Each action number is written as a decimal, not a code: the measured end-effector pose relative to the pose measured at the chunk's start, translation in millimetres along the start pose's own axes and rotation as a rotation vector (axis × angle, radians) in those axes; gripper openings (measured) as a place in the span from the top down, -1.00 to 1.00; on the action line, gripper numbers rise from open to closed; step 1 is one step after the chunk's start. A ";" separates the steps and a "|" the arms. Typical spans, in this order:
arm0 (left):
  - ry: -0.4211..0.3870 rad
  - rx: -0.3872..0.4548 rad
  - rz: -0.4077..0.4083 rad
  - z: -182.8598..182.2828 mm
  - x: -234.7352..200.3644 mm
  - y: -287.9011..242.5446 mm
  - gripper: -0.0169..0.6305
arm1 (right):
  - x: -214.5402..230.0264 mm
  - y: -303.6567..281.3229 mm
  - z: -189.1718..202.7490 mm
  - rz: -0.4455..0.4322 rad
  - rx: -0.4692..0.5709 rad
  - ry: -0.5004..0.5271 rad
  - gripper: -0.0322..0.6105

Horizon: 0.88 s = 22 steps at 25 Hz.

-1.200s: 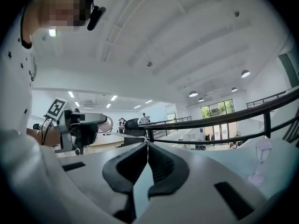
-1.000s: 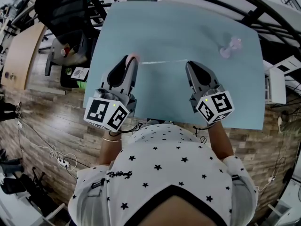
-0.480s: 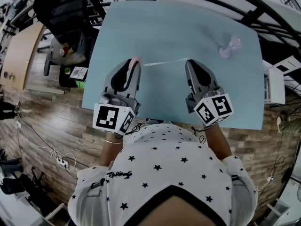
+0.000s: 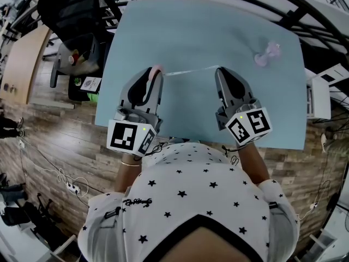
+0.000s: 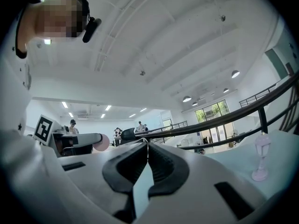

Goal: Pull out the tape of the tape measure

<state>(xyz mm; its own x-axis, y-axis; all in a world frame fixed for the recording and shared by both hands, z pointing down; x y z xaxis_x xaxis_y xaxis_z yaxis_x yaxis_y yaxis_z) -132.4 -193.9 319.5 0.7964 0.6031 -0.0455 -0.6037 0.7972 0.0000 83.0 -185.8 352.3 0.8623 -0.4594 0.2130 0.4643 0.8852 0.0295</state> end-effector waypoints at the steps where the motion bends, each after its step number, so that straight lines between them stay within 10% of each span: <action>1: -0.002 0.000 0.000 -0.2 0.3 -0.1 0.68 | -0.1 -0.1 -0.7 -0.002 0.001 0.002 0.89; 22: -0.010 0.016 -0.012 -4.5 -0.8 1.2 0.68 | -2.8 -0.3 -2.9 -0.011 -0.020 0.052 0.89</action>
<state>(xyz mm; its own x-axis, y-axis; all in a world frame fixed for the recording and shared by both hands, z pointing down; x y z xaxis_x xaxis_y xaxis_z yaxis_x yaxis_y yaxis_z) -134.0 -193.6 315.1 0.8039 0.5936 -0.0360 -0.5935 0.8047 0.0159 81.1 -185.0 348.8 0.8663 -0.4726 0.1620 0.4771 0.8787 0.0121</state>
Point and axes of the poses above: the fingertips, and each gripper's own axes: y backward along the fingers, x to its right, z out of its underside, the point moved 5 cm from there along y, backward along the fingers, and after that the axes turned 1 degree about -z, right-handed, at the moved point
